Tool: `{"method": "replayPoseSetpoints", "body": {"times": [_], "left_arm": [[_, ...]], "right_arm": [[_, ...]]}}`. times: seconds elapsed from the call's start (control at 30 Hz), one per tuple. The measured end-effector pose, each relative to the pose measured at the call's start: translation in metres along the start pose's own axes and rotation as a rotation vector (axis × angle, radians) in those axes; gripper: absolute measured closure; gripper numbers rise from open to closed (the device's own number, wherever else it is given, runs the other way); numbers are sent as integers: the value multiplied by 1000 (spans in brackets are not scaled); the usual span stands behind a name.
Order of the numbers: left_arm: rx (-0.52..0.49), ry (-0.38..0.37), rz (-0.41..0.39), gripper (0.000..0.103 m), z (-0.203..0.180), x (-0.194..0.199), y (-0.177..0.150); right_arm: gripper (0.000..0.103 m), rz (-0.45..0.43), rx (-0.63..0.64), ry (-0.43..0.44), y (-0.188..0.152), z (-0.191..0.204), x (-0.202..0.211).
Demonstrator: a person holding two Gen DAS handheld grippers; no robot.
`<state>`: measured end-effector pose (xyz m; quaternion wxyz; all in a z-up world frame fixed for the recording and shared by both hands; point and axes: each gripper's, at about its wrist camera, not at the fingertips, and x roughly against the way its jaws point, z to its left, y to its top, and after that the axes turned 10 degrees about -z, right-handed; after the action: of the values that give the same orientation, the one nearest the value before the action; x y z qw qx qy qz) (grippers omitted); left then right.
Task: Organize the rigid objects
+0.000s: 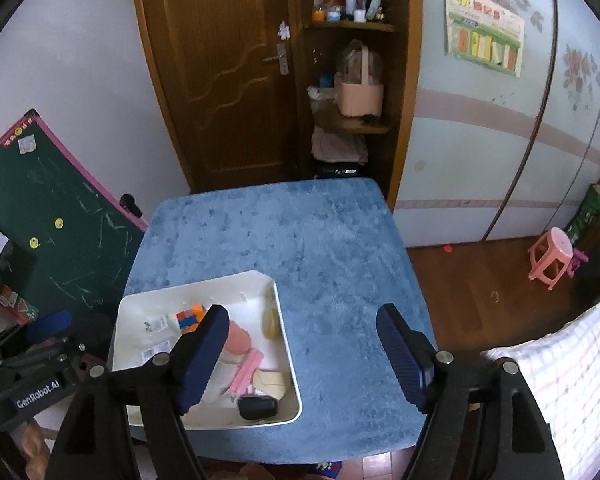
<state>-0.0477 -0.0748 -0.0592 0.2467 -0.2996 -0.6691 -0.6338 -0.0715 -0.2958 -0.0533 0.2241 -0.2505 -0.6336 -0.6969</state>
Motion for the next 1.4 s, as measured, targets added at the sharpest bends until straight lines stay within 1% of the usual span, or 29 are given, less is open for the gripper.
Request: {"method": "replayPoseSetpoints", "body": {"times": [0.13, 0.27, 0.4, 0.57, 0.7, 1.23, 1.4], "left_arm": [[9, 34, -11, 28, 0, 6, -1], [9, 55, -29, 28, 0, 10, 0], [2, 80, -55, 28, 2, 14, 2], [-3, 83, -72, 28, 2, 17, 7], [-14, 86, -77, 28, 2, 17, 7], [-9, 85, -63, 28, 3, 13, 12], [-16, 73, -63, 28, 6, 10, 14]], "right_arm": [[22, -27, 31, 4, 3, 3, 6], [22, -36, 53, 14, 6, 7, 8], [22, -38, 63, 7, 7, 11, 7], [22, -44, 95, 0, 7, 18, 6], [22, -55, 95, -3, 8, 20, 8], [22, -64, 87, -21, 14, 22, 4], [22, -67, 85, -27, 14, 23, 3]]}}
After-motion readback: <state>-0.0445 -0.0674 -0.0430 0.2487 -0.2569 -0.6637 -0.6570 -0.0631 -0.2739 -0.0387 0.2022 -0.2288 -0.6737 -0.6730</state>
